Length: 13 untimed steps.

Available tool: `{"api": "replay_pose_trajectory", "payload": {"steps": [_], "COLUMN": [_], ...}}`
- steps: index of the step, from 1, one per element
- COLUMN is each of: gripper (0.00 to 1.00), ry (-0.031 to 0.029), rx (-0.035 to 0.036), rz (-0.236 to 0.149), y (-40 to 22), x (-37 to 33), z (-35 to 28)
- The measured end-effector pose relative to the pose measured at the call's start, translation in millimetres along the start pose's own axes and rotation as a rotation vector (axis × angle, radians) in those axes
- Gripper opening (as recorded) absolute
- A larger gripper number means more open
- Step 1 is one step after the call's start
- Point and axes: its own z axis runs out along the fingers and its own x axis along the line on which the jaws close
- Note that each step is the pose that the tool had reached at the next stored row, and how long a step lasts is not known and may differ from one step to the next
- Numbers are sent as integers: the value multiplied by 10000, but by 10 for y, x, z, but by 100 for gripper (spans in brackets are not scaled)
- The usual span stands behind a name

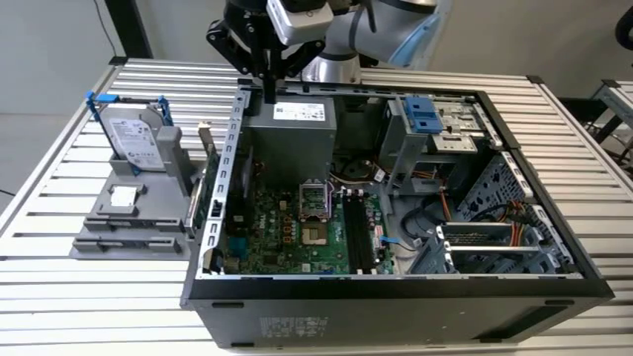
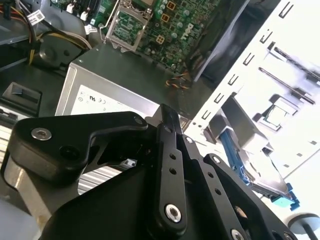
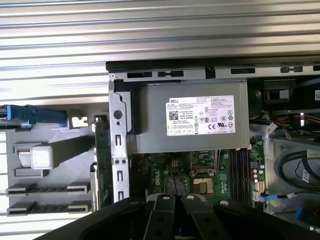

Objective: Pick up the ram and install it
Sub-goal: 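Reach for the ram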

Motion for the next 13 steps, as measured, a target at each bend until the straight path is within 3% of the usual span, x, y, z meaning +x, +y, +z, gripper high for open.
{"api": "replay_pose_trajectory", "payload": {"steps": [13], "gripper": [0], "ry": [10], "rx": [1], "rz": [1], "y": [-10], "x": [144], "z": [-3]}}
